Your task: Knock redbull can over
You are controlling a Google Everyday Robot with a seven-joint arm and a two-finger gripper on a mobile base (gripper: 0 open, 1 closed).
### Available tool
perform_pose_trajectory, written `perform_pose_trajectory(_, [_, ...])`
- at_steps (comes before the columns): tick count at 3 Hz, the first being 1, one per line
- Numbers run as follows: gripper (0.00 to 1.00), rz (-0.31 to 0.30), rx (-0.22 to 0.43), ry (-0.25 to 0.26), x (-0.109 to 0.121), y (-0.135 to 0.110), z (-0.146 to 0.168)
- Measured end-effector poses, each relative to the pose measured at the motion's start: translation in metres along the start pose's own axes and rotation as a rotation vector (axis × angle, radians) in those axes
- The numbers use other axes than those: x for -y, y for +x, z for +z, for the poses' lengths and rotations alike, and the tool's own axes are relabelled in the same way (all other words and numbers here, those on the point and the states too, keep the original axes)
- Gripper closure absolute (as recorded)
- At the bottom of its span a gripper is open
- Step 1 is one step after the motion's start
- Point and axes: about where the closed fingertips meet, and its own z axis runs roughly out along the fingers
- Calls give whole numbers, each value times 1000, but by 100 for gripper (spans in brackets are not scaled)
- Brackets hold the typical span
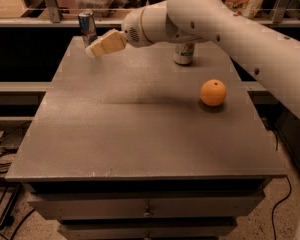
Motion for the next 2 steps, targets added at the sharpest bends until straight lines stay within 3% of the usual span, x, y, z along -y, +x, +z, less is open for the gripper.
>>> perform_pose_trajectory(2, [0, 133, 173, 5, 26, -4, 72])
